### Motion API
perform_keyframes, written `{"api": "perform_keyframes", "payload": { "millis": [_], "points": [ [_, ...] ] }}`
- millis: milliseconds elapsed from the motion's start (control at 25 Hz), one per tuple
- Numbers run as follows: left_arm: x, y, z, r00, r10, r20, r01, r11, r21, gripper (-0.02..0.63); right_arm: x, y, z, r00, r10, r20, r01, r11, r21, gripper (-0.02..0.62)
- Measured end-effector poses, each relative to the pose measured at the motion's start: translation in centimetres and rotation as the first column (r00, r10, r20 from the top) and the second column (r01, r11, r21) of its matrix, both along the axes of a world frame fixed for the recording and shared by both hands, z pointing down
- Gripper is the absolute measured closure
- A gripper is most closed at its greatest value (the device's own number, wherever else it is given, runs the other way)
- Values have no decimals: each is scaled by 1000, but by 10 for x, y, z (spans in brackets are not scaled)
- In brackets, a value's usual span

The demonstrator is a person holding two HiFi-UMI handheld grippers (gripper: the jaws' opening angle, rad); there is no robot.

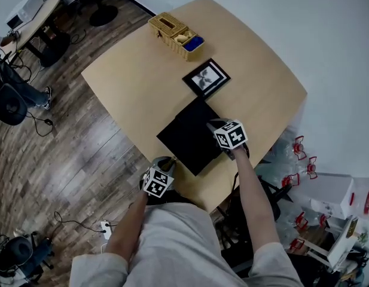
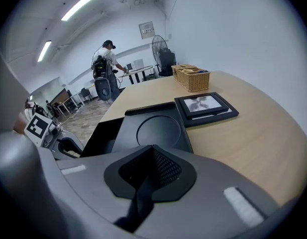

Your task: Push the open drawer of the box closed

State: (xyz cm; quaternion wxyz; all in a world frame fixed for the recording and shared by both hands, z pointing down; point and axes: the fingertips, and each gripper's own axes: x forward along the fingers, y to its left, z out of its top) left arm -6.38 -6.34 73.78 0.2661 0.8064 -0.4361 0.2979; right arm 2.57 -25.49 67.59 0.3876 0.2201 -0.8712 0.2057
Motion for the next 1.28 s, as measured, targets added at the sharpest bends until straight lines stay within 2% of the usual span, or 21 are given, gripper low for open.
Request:
{"api": "perform_keyframes", "payload": {
  "millis": [400,1280],
  "points": [
    [6,-8,4,999,31,29,-31,999,13,465,1,0,0,1000,11,-4,-10,998,57,594],
    [10,-15,3,996,69,54,-71,996,46,479,1,1,1,1000,9,-6,-8,997,72,594]
  ]
}}
